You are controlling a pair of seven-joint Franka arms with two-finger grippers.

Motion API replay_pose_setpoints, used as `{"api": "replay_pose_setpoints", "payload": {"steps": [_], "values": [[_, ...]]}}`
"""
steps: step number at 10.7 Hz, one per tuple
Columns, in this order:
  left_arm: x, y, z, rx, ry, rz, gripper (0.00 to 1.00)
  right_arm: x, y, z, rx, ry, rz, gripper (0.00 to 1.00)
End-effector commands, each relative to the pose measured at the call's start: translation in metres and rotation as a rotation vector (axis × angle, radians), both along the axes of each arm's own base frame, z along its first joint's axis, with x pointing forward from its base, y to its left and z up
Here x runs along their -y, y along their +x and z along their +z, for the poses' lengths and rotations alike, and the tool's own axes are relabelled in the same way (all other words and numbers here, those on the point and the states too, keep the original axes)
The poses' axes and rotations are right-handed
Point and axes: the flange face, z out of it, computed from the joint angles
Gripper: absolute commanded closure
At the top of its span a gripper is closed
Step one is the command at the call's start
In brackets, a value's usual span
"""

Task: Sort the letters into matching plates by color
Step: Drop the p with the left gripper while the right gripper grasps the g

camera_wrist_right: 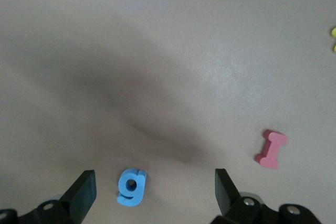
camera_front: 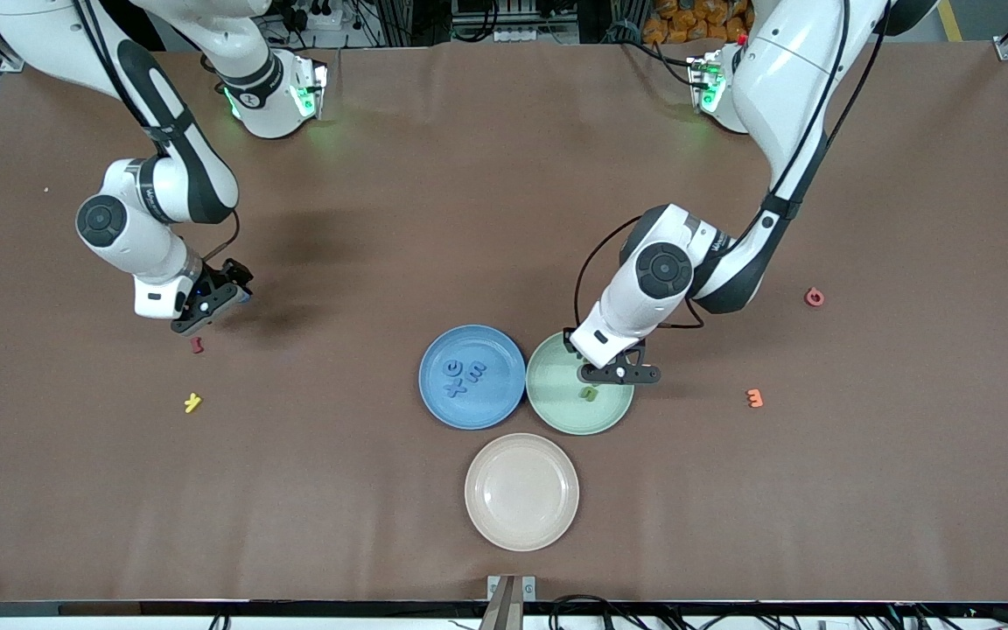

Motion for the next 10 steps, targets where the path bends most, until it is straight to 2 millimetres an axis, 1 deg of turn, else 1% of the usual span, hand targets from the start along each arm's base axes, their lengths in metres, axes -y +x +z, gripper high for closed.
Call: {"api": "replay_pose_setpoints", "payload": {"steps": [1, 3, 4, 5, 7, 8, 9, 10], "values": [[0.0, 0.007, 0.008, 0.0, -0.004, 0.024, 0.0, 0.011, -0.024, 0.002, 0.006, -0.005, 0.025, 0.0], [-0.005, 0.015, 0.018, 0.018, -0.011, 0.035, 0.0, 0.016, -0.032, -0.006, 0.018, -0.003, 0.016, 0.0], [-0.016, 0.025, 0.037, 0.05, -0.014, 0.046, 0.0, 0.016, -0.034, -0.009, 0.017, -0.001, 0.016, 0.0], [-0.038, 0.037, 0.054, 0.079, -0.005, 0.063, 0.0, 0.014, -0.037, -0.012, 0.012, 0.0, 0.019, 0.0], [-0.072, 0.05, 0.085, 0.103, 0.038, 0.032, 0.0, 0.013, -0.041, -0.02, 0.02, 0.003, 0.016, 0.0], [-0.101, 0.058, 0.1, 0.1, 0.06, 0.011, 0.0, 0.013, -0.041, -0.025, 0.02, 0.005, 0.016, 0.0], [-0.119, 0.062, 0.113, 0.098, 0.069, -0.007, 0.0, 0.013, -0.042, -0.028, 0.023, 0.006, 0.016, 0.0], [-0.141, 0.066, 0.128, 0.095, 0.078, -0.006, 0.0, 0.013, -0.042, -0.031, 0.024, 0.007, 0.016, 0.0]]}}
